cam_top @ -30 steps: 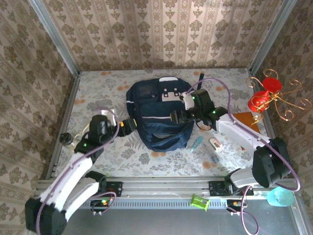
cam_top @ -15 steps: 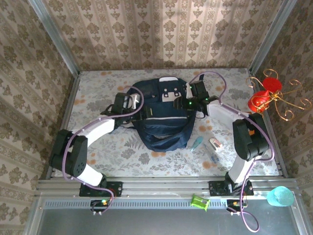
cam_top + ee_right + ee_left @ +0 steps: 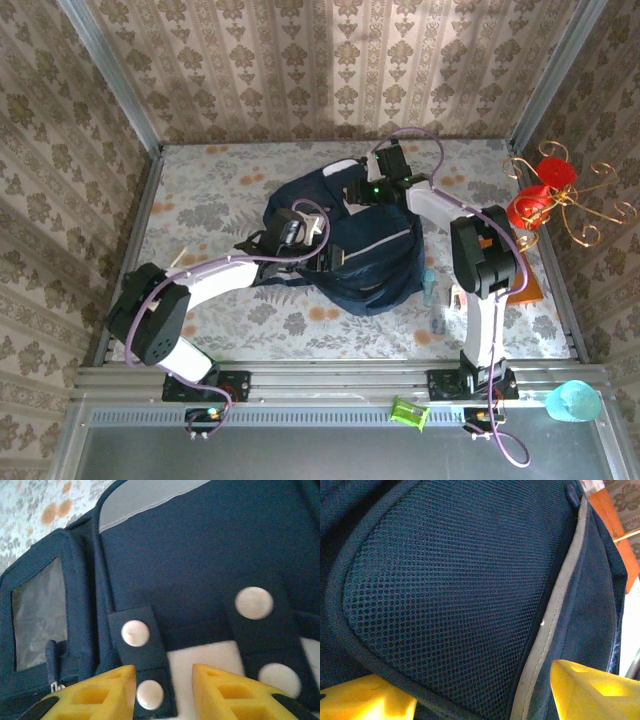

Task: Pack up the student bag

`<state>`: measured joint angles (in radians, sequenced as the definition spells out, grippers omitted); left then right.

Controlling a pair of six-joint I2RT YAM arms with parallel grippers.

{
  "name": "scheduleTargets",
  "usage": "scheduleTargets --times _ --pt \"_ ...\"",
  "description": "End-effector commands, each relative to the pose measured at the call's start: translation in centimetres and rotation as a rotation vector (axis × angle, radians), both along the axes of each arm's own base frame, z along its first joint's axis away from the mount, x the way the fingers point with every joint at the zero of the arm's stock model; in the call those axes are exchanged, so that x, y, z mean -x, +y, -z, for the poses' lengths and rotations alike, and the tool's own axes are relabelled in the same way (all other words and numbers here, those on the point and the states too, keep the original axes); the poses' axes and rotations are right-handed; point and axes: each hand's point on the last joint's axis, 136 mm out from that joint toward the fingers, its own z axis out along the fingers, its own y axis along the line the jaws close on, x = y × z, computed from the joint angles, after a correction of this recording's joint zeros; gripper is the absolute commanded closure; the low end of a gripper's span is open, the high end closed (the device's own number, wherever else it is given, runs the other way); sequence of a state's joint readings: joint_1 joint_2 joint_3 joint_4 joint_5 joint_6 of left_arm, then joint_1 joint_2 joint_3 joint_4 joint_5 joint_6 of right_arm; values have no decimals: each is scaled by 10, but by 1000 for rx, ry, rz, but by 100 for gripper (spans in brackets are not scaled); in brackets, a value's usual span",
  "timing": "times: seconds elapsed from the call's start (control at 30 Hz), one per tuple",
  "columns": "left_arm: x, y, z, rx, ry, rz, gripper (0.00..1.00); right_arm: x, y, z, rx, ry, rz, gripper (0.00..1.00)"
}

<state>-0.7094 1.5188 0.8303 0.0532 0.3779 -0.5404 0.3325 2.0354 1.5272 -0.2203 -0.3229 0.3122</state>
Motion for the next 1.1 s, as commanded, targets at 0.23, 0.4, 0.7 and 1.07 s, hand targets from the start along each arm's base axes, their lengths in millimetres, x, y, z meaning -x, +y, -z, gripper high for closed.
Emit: scheduleTargets --times 0.23,0.4,0.7,1.07 --pt "-51 116 -54 -66 -241 -375 29 46 93 -20 2 9 -368 61" --pt "-75 121 -64 -66 -244 -378 29 61 57 -44 43 -53 -240 59" --pt "-122 33 -41 -73 -169 -136 31 104 -71 -7 198 17 112 42" --pt "-131 85 32 -215 -11 -241 32 44 -16 13 109 53 24 46"
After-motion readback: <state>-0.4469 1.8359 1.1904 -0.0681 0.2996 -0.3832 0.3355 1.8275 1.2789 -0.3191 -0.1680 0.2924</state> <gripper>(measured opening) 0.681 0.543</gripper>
